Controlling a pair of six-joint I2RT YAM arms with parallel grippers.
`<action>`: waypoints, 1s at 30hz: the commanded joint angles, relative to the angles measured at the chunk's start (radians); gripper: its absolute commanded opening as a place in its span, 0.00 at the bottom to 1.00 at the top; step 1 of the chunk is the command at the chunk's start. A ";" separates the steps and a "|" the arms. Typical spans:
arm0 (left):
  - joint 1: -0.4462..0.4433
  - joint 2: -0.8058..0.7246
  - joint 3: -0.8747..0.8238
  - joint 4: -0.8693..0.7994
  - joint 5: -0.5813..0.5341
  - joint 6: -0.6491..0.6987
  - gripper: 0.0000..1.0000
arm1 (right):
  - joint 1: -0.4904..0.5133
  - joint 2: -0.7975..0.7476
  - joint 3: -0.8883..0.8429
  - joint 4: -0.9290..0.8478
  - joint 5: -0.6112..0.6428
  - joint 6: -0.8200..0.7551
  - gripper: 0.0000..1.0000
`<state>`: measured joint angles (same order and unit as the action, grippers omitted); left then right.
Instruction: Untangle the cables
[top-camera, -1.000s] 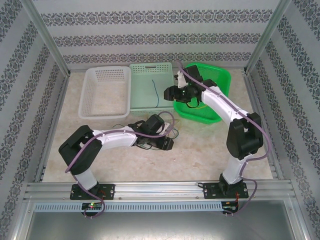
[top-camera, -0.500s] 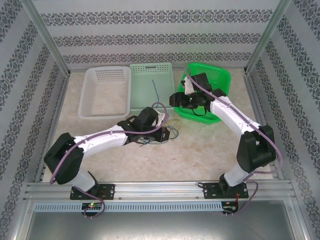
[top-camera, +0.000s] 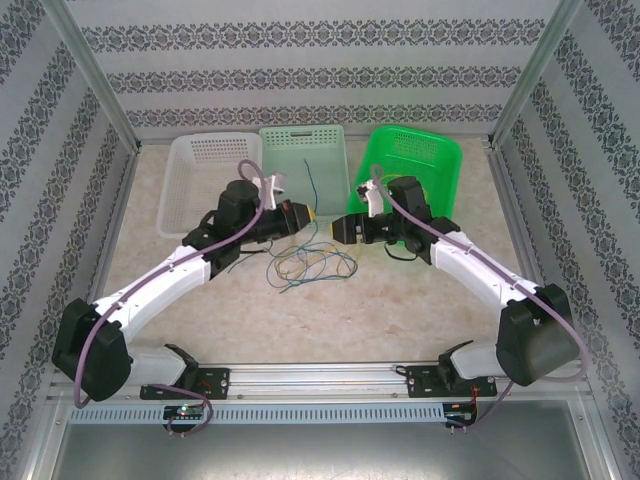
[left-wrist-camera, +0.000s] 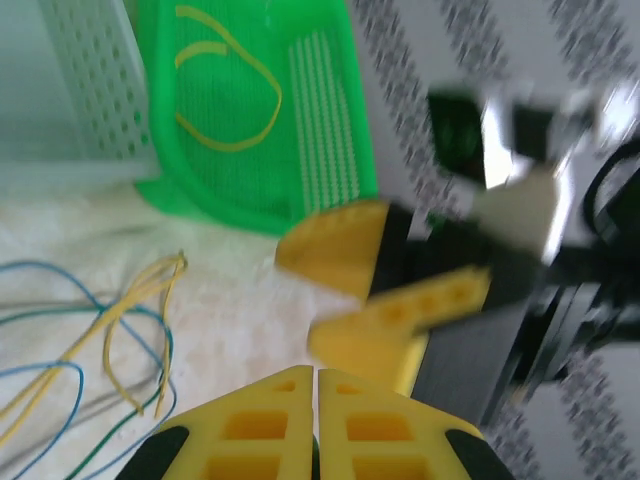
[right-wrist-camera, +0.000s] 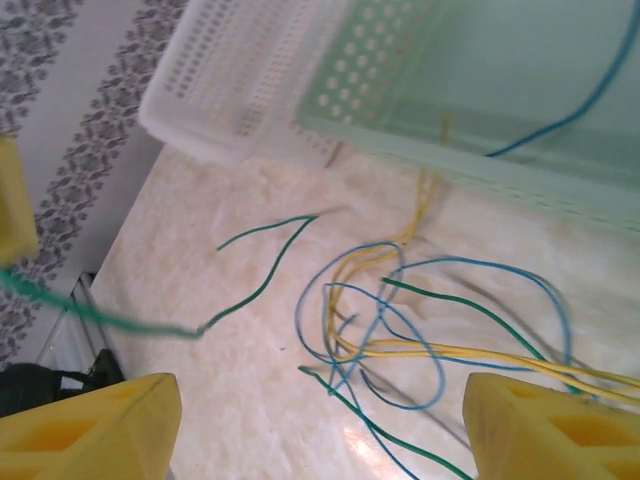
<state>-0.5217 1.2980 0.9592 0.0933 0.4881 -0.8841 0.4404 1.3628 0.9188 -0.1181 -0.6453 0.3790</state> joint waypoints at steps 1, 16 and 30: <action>0.009 0.003 -0.010 0.186 -0.022 -0.114 0.00 | 0.064 -0.025 -0.046 0.214 -0.008 0.024 0.78; 0.016 0.025 0.002 0.344 -0.064 -0.237 0.00 | 0.150 0.144 0.029 0.432 0.037 0.098 0.56; 0.117 -0.033 0.328 -0.445 -0.145 0.375 0.00 | 0.168 0.221 0.254 -0.081 -0.063 -0.035 0.00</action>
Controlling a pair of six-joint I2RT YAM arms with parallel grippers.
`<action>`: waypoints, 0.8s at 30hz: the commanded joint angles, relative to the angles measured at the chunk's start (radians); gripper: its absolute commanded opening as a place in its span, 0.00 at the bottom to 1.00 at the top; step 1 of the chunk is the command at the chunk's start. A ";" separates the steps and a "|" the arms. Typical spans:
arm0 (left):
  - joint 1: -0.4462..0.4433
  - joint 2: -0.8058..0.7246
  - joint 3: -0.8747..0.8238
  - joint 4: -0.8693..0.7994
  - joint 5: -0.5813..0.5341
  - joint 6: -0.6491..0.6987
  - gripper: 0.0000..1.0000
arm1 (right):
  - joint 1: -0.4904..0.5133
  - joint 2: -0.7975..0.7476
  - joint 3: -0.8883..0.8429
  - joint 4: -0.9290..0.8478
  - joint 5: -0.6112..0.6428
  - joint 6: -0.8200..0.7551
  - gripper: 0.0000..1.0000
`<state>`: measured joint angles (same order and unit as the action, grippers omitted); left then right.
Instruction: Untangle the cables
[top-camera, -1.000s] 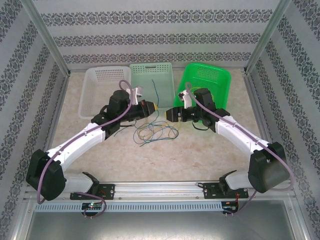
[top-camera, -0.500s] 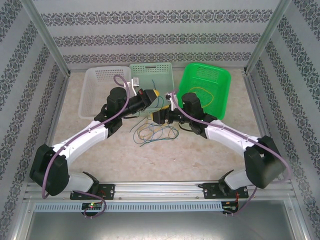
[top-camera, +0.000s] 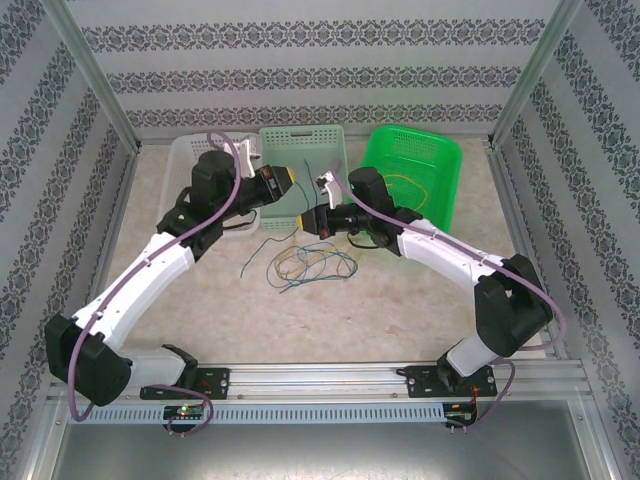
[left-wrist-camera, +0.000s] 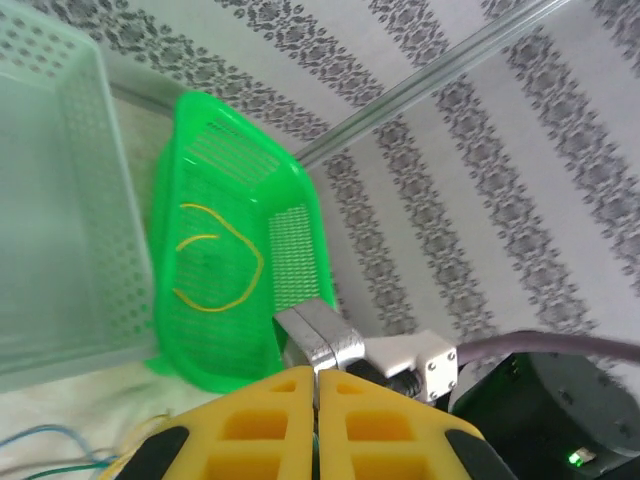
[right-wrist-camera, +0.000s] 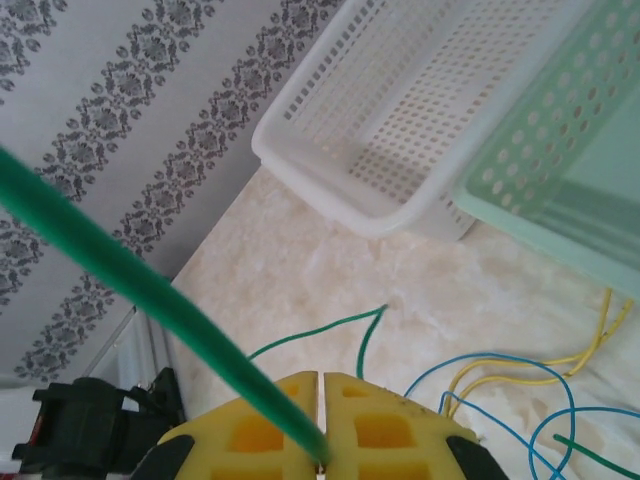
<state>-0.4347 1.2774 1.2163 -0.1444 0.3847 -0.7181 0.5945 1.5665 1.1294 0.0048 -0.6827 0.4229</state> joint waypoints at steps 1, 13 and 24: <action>0.035 -0.011 0.075 -0.218 -0.034 0.229 0.00 | 0.016 0.021 0.059 -0.226 -0.027 -0.091 0.00; 0.054 -0.038 0.182 -0.362 -0.318 0.426 1.00 | 0.020 0.335 0.519 -0.328 -0.072 0.085 0.00; 0.086 -0.219 0.076 -0.412 -0.519 0.470 1.00 | -0.059 0.776 1.154 -0.294 -0.144 0.426 0.00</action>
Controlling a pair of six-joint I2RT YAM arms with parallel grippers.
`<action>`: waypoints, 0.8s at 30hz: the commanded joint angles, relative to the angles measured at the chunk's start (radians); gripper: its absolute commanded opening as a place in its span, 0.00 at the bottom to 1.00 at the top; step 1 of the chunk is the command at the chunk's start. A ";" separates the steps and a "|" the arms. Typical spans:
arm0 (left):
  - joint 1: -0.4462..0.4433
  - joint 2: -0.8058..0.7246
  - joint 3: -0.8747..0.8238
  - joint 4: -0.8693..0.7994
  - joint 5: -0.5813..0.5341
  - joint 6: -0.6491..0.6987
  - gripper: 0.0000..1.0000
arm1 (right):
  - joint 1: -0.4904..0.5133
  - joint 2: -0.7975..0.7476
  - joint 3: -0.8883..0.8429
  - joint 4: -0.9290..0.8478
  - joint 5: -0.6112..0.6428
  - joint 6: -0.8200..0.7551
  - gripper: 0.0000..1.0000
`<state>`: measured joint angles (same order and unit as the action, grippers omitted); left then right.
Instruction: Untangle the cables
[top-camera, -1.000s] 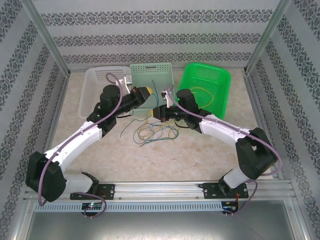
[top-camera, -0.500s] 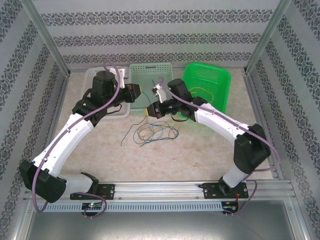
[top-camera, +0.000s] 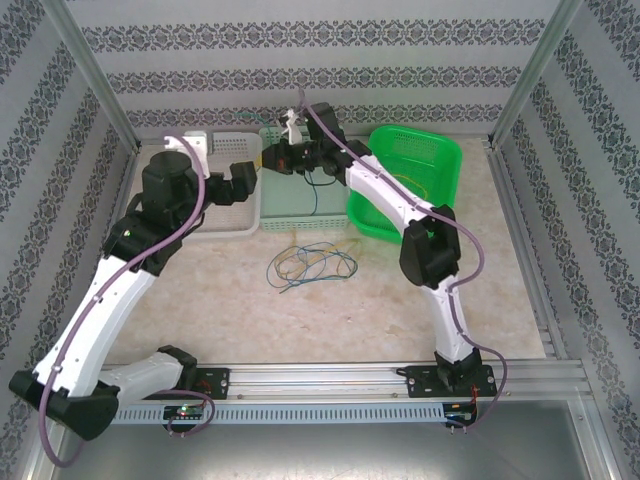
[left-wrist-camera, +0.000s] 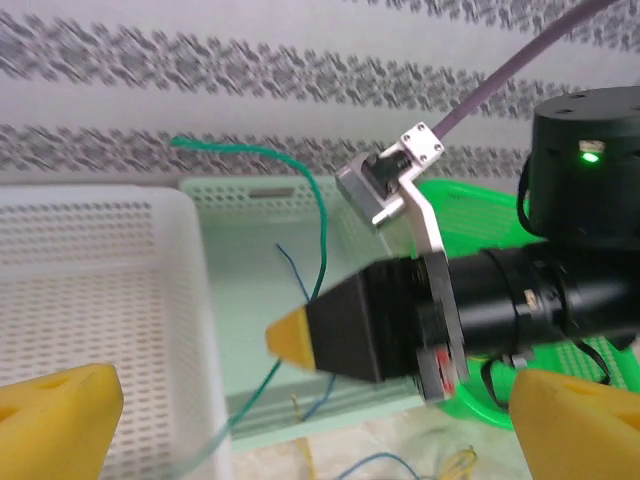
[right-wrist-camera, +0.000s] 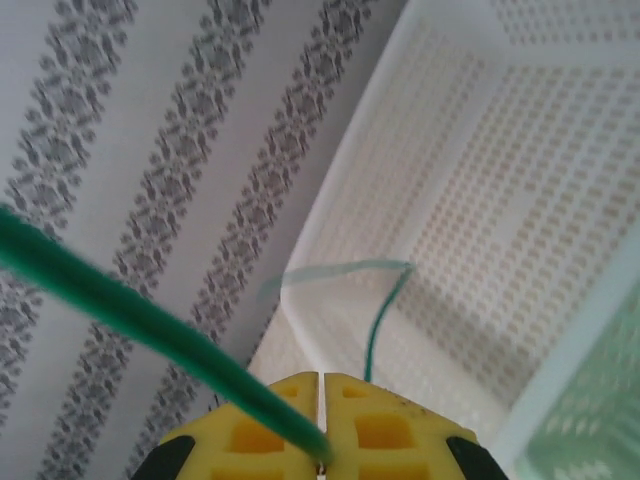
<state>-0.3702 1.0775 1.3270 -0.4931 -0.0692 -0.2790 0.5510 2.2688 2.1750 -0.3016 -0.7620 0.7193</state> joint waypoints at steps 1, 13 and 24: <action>0.025 -0.029 -0.044 -0.066 -0.066 0.029 1.00 | -0.016 0.097 0.145 0.012 -0.068 0.150 0.00; 0.094 -0.045 -0.122 -0.042 -0.008 -0.023 1.00 | 0.040 0.341 0.329 -0.092 -0.063 0.208 0.00; 0.122 -0.040 -0.159 -0.038 0.034 -0.053 1.00 | 0.062 0.402 0.368 -0.151 -0.003 0.201 0.25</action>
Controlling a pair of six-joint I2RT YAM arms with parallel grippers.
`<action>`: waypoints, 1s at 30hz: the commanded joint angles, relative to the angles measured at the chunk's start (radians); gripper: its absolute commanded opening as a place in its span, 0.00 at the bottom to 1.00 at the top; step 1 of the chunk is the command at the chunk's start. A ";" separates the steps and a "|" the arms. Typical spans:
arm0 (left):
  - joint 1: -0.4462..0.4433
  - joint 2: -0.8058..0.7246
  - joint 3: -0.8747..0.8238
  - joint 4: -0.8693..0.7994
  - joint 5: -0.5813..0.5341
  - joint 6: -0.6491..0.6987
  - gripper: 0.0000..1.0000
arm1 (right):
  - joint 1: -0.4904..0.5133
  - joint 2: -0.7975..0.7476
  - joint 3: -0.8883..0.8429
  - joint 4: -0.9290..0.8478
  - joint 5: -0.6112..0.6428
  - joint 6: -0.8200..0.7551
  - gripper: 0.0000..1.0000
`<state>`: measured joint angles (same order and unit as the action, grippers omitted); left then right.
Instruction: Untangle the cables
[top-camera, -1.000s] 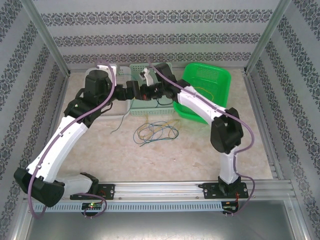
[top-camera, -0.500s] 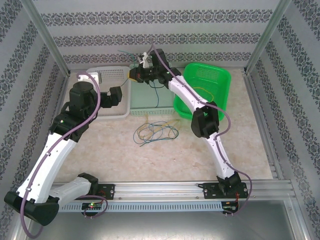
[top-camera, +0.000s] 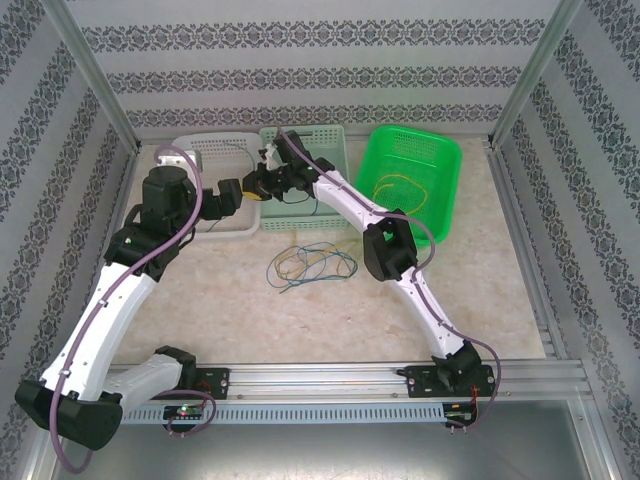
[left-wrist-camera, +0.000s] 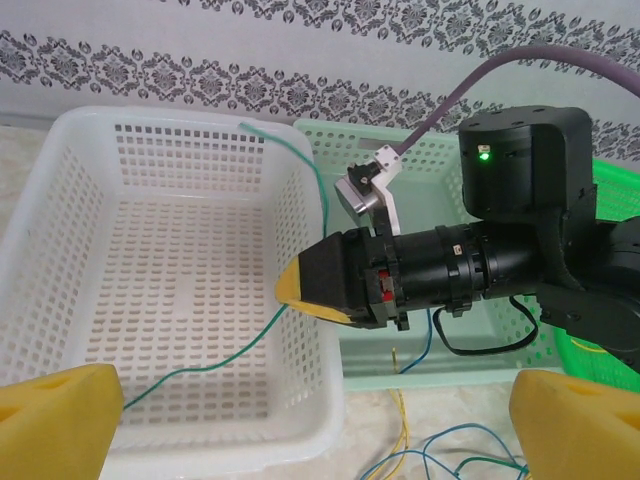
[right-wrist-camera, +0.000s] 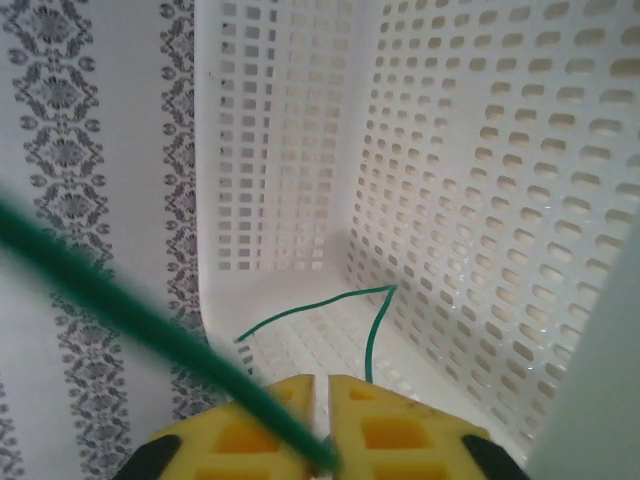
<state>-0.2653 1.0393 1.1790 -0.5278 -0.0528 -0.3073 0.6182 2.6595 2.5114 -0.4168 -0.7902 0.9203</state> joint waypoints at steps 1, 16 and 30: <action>0.018 -0.002 -0.014 0.000 0.020 -0.026 1.00 | -0.005 0.009 0.031 -0.036 0.028 0.000 0.34; 0.024 -0.002 -0.071 0.025 0.076 -0.012 1.00 | 0.003 -0.127 0.074 0.077 -0.016 0.045 0.74; -0.058 0.032 -0.237 0.051 0.310 -0.003 0.97 | -0.034 -0.693 -0.668 0.097 0.131 -0.205 0.71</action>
<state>-0.2913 1.0492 0.9737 -0.5098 0.1860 -0.3256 0.6109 2.0766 2.0422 -0.3374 -0.7429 0.7891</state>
